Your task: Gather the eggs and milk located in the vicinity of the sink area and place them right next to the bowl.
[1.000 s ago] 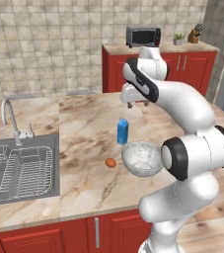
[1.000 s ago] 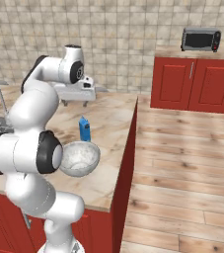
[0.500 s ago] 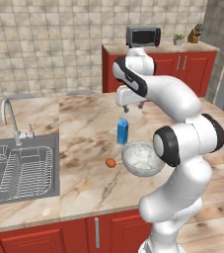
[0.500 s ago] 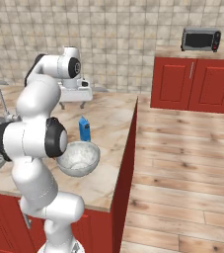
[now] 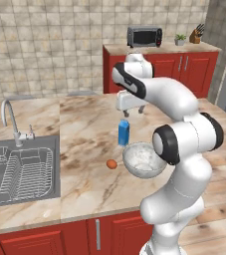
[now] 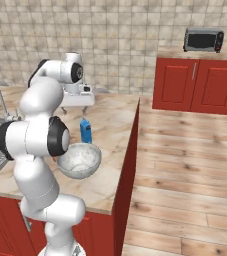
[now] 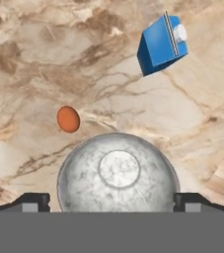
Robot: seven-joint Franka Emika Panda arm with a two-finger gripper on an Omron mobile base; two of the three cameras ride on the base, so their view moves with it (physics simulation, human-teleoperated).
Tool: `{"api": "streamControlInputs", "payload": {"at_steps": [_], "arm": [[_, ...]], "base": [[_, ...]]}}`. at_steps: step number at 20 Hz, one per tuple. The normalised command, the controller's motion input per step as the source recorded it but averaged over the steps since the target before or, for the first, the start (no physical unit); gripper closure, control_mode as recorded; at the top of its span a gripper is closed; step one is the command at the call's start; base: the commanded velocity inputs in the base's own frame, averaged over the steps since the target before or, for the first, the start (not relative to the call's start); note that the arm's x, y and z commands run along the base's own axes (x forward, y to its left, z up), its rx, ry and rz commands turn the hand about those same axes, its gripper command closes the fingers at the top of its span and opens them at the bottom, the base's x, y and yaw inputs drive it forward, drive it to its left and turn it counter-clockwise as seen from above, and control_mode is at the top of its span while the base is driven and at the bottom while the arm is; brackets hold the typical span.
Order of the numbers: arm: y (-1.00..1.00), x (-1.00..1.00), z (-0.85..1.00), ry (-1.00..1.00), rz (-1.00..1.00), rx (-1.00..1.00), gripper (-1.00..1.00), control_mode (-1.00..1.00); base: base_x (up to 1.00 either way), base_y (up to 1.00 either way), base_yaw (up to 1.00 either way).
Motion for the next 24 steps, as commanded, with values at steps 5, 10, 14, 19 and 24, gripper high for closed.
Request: {"api": "streamControlInputs", "payload": {"at_steps": [5, 10, 14, 19, 24], "arm": [[0.0, 0.18, -0.52, 0.0, 0.0, 0.0, -1.0, -1.0], [0.0, 0.3, -0.12, -0.07, 0.0, 0.0, -1.0, -1.0], [0.0, 0.44, 0.0, -0.11, 0.0, 0.0, -1.0, -1.0], [0.0, 0.5, 0.0, -0.02, 0.0, 0.0, -1.0, -1.0], [0.05, 0.3, -0.04, 0.0, 0.0, 0.0, -1.0, -1.0]], "base": [[0.0, 0.0, 0.0], [0.0, 0.0, 0.0], [0.0, 0.0, 0.0], [0.0, 0.0, 0.0], [0.0, 0.0, 0.0]]}}
